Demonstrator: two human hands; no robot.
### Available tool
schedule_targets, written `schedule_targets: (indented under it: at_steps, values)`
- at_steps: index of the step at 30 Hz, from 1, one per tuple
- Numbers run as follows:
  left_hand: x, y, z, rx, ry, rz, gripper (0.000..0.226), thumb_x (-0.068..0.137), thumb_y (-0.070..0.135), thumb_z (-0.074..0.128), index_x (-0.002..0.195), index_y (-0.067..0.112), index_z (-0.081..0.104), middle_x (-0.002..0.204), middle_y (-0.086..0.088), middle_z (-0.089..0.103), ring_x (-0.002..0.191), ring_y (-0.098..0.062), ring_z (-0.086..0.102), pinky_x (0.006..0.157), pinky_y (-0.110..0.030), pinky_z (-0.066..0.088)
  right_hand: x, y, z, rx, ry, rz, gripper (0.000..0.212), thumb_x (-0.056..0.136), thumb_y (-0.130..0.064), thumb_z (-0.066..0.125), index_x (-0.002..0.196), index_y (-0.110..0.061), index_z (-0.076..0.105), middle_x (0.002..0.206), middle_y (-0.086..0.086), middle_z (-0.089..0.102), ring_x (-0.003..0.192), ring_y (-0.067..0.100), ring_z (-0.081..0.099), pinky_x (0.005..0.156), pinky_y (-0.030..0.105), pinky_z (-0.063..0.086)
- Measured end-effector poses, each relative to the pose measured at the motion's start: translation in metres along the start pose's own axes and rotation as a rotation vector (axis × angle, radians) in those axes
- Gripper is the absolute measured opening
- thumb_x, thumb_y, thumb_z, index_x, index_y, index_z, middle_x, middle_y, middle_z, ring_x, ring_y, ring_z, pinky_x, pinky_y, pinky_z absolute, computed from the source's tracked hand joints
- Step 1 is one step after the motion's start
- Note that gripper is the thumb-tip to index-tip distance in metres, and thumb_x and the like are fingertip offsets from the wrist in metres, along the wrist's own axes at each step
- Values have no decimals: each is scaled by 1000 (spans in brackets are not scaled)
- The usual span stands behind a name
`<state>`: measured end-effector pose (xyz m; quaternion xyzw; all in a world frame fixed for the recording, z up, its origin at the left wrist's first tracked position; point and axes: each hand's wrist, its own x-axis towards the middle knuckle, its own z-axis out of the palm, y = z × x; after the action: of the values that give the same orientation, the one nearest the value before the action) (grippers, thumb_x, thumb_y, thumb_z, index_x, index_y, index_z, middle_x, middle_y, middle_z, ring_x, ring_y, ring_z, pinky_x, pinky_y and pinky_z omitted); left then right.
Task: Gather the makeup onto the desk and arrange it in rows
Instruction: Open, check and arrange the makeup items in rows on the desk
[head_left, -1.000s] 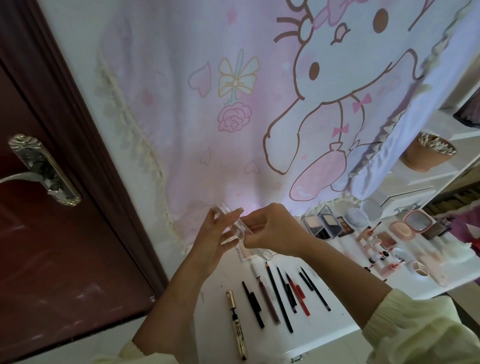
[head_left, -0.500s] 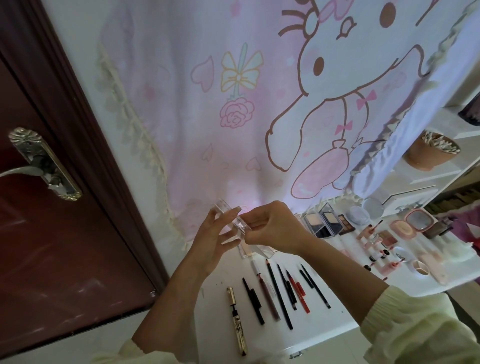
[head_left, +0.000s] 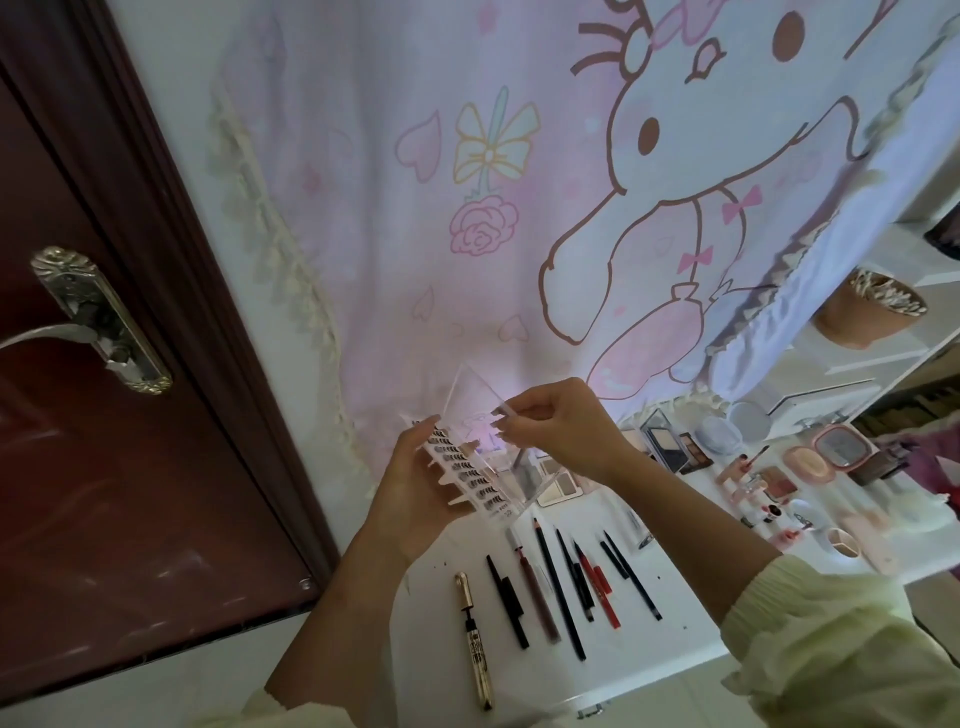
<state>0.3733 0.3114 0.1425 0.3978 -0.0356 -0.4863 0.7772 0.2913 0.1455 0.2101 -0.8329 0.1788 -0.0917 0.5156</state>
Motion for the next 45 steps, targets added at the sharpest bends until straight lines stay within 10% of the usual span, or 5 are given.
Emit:
schedule_targets:
  at_steps: [8, 20, 28, 38, 45]
  values:
    - [2, -2, -22, -241, -26, -90, 79, 82, 75, 44, 132, 14, 55, 132, -20, 58, 124, -41, 52, 107, -62, 33, 9, 2, -1, 145, -23, 189, 19, 94, -10, 56, 95, 1, 72, 86, 16, 74, 75, 30, 73, 71, 39, 61]
    - [17, -28, -74, 137, 506, -155, 33, 95, 41, 49, 105, 14, 65, 97, -8, 68, 85, -23, 65, 61, -31, 53, 15, 72, 43, 136, 74, 394, 24, 100, -12, 50, 101, 7, 64, 96, 22, 68, 80, 30, 68, 78, 44, 59]
    - [38, -49, -112, 437, 717, -249, 26, 95, 27, 52, 107, 7, 64, 98, -12, 67, 82, -24, 62, 63, -26, 46, 40, 106, 83, -4, 83, 457, 27, 100, -17, 45, 82, -6, 62, 82, 16, 67, 75, 32, 67, 77, 51, 57]
    - [48, -57, -132, 668, 614, -306, 47, 89, 42, 54, 124, 11, 61, 126, -9, 62, 115, -25, 58, 104, -41, 44, 52, 119, 98, -103, 77, 477, 22, 98, -16, 48, 96, -3, 66, 91, 18, 70, 89, 35, 66, 81, 48, 55]
    - [45, -57, -127, 860, 566, -379, 87, 79, 60, 50, 151, 19, 24, 156, -14, 20, 142, -28, 27, 118, -36, 23, 46, 117, 97, -184, 64, 434, 29, 98, -22, 47, 88, -1, 66, 83, 17, 70, 83, 36, 65, 83, 51, 52]
